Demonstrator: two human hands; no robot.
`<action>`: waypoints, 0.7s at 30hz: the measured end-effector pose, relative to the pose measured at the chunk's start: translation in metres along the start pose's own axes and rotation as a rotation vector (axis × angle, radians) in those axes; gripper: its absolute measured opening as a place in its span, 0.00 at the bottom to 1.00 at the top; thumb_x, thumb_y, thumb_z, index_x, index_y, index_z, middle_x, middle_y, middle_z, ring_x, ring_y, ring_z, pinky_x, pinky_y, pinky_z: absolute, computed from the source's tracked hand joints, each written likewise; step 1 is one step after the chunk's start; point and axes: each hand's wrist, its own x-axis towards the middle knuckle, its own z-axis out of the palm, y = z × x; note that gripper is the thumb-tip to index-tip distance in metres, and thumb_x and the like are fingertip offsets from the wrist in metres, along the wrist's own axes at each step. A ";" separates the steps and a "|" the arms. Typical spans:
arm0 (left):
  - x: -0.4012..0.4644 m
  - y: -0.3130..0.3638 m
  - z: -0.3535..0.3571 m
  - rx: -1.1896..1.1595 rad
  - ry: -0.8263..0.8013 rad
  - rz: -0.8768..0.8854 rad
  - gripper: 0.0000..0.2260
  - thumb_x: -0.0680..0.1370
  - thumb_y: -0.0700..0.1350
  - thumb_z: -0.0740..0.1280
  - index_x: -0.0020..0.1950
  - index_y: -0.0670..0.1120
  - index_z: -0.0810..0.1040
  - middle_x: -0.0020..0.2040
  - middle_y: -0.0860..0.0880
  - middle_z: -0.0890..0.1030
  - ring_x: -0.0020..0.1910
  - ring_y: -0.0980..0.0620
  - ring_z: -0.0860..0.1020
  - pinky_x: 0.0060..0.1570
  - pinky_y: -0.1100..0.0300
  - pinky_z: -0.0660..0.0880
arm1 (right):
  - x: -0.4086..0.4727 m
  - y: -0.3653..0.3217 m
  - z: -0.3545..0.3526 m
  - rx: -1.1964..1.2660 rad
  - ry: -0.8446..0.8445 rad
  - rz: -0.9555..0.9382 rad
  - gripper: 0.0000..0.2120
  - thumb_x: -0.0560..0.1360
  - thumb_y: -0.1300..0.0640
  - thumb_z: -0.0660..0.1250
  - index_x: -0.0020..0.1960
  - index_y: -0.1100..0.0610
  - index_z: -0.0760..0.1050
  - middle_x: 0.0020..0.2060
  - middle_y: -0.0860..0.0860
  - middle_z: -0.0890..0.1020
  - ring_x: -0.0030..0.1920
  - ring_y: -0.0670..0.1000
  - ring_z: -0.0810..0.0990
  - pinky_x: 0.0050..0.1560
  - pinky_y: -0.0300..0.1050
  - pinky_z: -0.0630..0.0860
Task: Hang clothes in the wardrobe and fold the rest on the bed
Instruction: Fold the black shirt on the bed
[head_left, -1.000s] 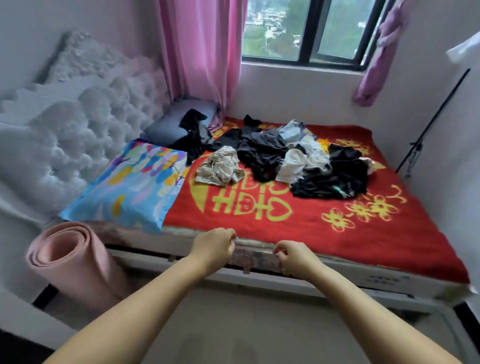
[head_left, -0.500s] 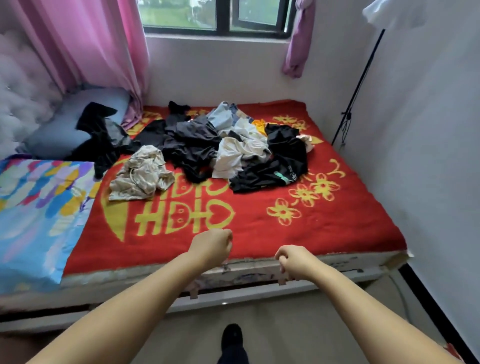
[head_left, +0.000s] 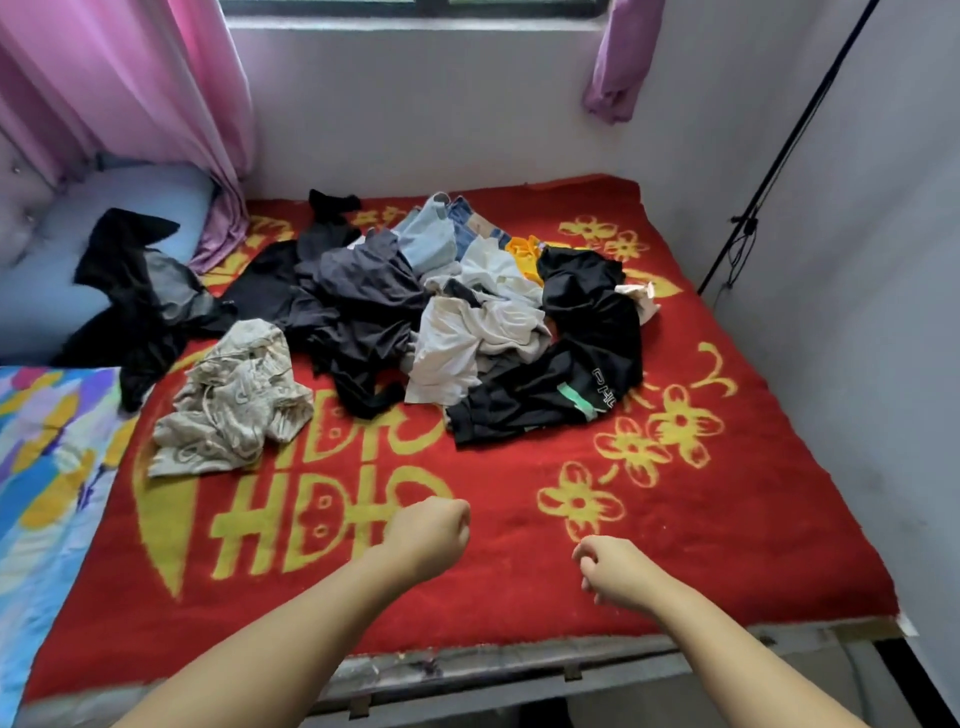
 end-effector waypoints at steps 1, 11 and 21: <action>0.012 -0.004 0.001 -0.005 -0.012 -0.013 0.12 0.80 0.45 0.55 0.56 0.47 0.77 0.51 0.49 0.81 0.47 0.47 0.79 0.42 0.53 0.77 | 0.017 -0.001 -0.006 -0.007 -0.019 -0.010 0.16 0.79 0.61 0.51 0.61 0.57 0.73 0.45 0.52 0.83 0.36 0.48 0.79 0.41 0.42 0.77; 0.162 -0.016 0.060 -0.022 -0.151 -0.200 0.13 0.80 0.46 0.55 0.60 0.48 0.75 0.57 0.49 0.78 0.56 0.47 0.77 0.49 0.54 0.75 | 0.202 0.042 -0.041 -0.142 -0.066 0.006 0.16 0.78 0.59 0.53 0.62 0.56 0.74 0.57 0.55 0.80 0.56 0.56 0.78 0.53 0.46 0.74; 0.355 -0.032 0.143 0.239 0.026 -0.042 0.32 0.78 0.41 0.59 0.79 0.48 0.46 0.77 0.42 0.51 0.76 0.46 0.51 0.70 0.51 0.56 | 0.397 0.072 -0.077 -0.442 0.399 -0.068 0.37 0.75 0.56 0.65 0.78 0.52 0.50 0.77 0.56 0.52 0.77 0.55 0.49 0.73 0.55 0.55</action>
